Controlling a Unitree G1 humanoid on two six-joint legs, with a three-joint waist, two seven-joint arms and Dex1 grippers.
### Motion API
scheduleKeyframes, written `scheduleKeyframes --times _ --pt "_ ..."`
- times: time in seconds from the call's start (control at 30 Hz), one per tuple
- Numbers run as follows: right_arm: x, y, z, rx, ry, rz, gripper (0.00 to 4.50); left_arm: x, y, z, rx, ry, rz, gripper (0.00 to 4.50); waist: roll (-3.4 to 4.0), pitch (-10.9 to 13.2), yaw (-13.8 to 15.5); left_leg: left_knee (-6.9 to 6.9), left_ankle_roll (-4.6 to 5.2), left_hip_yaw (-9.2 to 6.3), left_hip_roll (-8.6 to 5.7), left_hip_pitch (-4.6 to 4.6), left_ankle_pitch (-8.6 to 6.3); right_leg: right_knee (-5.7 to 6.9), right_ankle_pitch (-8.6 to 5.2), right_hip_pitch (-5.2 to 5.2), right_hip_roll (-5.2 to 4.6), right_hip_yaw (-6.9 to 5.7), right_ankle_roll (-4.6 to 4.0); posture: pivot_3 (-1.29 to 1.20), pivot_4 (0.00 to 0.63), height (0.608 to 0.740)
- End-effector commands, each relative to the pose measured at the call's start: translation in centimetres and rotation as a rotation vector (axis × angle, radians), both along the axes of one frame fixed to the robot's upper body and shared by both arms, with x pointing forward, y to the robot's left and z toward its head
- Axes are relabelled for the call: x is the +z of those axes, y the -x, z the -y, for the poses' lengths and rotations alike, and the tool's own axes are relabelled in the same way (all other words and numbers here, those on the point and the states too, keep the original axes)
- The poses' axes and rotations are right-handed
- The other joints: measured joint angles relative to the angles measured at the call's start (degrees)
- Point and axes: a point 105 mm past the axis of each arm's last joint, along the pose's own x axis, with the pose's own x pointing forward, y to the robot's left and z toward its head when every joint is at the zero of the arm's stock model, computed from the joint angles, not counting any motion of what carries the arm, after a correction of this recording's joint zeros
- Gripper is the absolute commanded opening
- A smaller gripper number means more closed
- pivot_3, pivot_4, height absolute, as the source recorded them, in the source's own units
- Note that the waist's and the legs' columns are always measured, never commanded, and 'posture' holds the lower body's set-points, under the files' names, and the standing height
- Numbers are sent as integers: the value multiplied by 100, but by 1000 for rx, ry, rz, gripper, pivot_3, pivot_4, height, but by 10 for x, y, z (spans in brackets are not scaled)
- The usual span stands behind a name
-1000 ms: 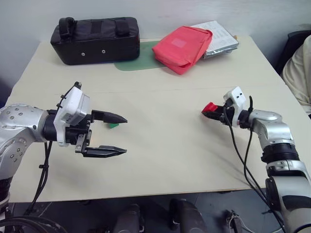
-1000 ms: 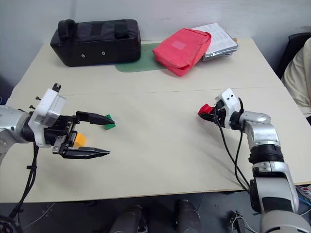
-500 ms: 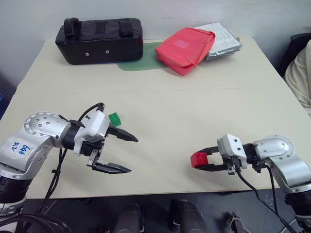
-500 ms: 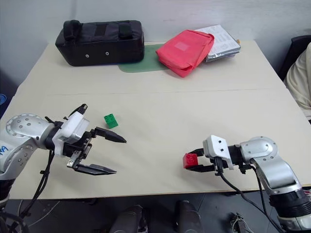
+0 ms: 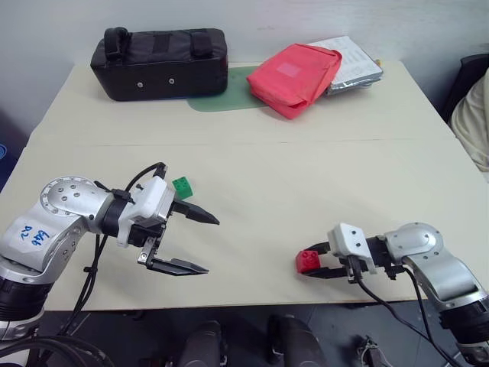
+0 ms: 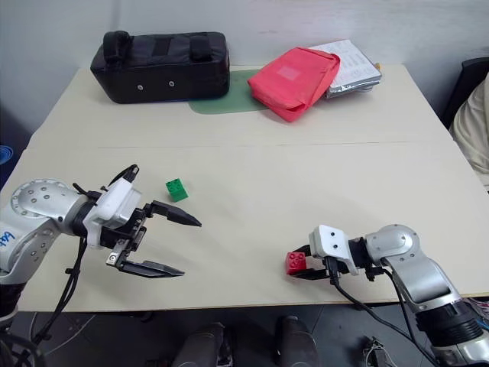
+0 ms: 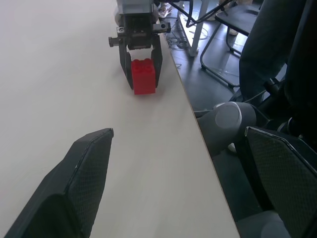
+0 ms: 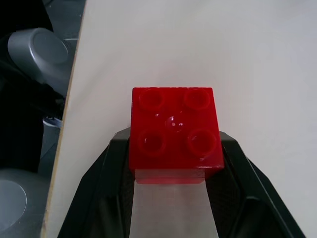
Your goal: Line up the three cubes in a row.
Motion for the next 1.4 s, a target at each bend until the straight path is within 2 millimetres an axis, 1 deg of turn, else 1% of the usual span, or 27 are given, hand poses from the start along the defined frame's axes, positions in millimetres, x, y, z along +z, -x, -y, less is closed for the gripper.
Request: scheduleKeyframes --times 0.03,0.13,0.17,0.2,0.23,0.33,0.4,0.47,0.53,0.6,0.67,0.77,0.8,0.83,0.9,1.0,1.03,1.1,1.13,1.2,1.23,1.27,1.33,1.4 --pt "3 -4 -1 0 10 31 2462 2 0 -5 9 -12 33 4500 0 0 -1 0 0 0 0 0 0 0 0 0 0 0 0 0 150 740" --pt "6 -4 -2 -2 -12 27 3469 1 -2 -6 29 -8 35 4500 0 0 -1 0 0 -1 0 0 0 0 0 0 0 -1 0 0 150 740" --pt "11 -2 -2 2 -25 34 3779 0 -4 -9 58 -6 32 4500 0 0 -1 0 0 -1 0 0 0 0 0 0 0 -1 0 0 150 740" --pt "14 -1 -1 6 -34 40 4203 -1 -5 -11 78 -4 30 4500 0 0 -1 0 0 -1 0 0 0 1 0 0 0 -1 0 0 150 740" --pt "18 0 -1 12 -49 38 4470 -2 -6 -14 96 -2 28 4500 0 0 -1 0 0 -1 0 0 0 1 0 0 0 0 0 0 150 740" --pt "49 1 -2 20 -154 32 4470 -5 -7 -32 240 18 25 4500 0 0 -16 0 0 -4 0 0 0 1 0 0 -2 -1 0 0 150 740" --pt "64 0 -2 16 -194 25 4470 -7 -6 -43 331 28 24 4500 0 0 -40 -1 0 -3 3 0 0 1 0 -1 -2 0 0 0 150 740" --pt "83 -4 -1 13 -240 18 4470 -12 -3 -61 473 45 27 4500 0 0 -44 -2 0 -8 5 1 -1 -2 -1 1 -6 -2 -1 0 150 740" --pt "97 -6 -2 15 -272 14 4470 -15 1 -79 608 63 29 4500 0 0 -31 -4 1 -13 5 1 -2 -5 -2 1 -11 -3 -3 0 150 740" --pt "112 -10 -3 15 -298 20 4470 -21 10 -103 782 94 24 4500 0 0 -27 -5 1 -20 5 1 -3 -10 -2 4 -15 -6 -4 0 150 740" --pt "120 -13 -3 15 -311 25 4470 -27 21 -118 889 84 30 4500 -1 0 -26 -6 1 -22 5 0 -6 -13 -2 4 -18 -6 -4 0 150 740" --pt "127 -16 -2 10 -324 38 4470 -36 36 -138 994 38 36 4500 -3 -1 19 -6 1 -25 3 0 -8 -16 -3 6 -22 -10 -5 0 150 740" --pt "130 -17 -3 12 -328 44 4470 -40 41 -148 1034 14 40 4500 -3 -1 23 -6 3 -28 1 0 -10 -18 -3 8 -25 -13 -6 0 150 740" --pt "132 -17 -4 13 -330 47 4470 -42 44 -154 1058 -2 42 4500 -3 -1 18 -6 4 -28 0 0 -12 -18 -3 8 -28 -14 -6 0 150 740" --pt "134 -18 -5 15 -336 54 4470 -42 43 -161 1071 -24 57 4500 -3 -1 17 -6 4 -29 0 0 -18 -18 -2 7 -29 -13 -9 0 150 740" --pt "136 -17 -9 15 -348 60 4470 -27 22 -157 1004 -17 95 4500 -3 -1 33 -9 0 -38 0 -1 -20 -15 -5 5 -29 -20 -16 0 150 740" --pt "136 -17 -9 15 -348 63 4470 -23 10 -155 971 -48 119 4500 -3 -1 46 -9 -1 -40 0 -1 -19 -12 -5 5 -31 -22 -17 0 150 740" --pt "136 -16 -11 14 -351 66 4470 -20 -5 -153 924 -105 153 4500 -3 -2 36 -9 -3 -40 0 -3 -17 -11 -3 3 -31 -23 -21 0 150 740" --pt "138 -15 -11 4 -365 65 4470 -16 -19 -145 881 -99 151 4500 -2 -2 -1 -10 -2 -38 -1 -3 -18 -12 -2 3 -31 -21 -21 0 150 740" --pt "139 -13 -12 -7 -381 65 4470 -7 -42 -133 836 -92 158 4500 6 -5 19 -19 -1 -32 -3 -2 -19 -15 -1 3 -31 -19 -21 0 150 740" --pt "139 -12 -13 -10 -383 66 4470 -4 -51 -129 826 -93 157 4500 4 -5 1 -16 -3 -35 -4 -9 -17 -13 -2 -1 -29 -26 -20 0 150 740" --pt "138 -11 -13 -12 -381 67 4470 -4 -59 -126 818 -103 150 4500 4 -6 -4 -17 -4 -37 -3 -22 -13 -3 -1 -13 -27 -30 -20 0 150 740" --pt "137 -9 -13 -28 -387 79 4470 -4 -83 -117 810 -135 148 4500 4 -5 -21 -16 -2 -26 -3 -21 -9 4 1 -9 -18 -29 -15 0 150 740" --pt "137 -8 -13 -55 -400 96 4470 -7 -104 -104 800 -169 106 4500 2 -5 4 -14 1 -11 -3 -21 -8 5 3 -11 -11 -30 -13 0 150 740"
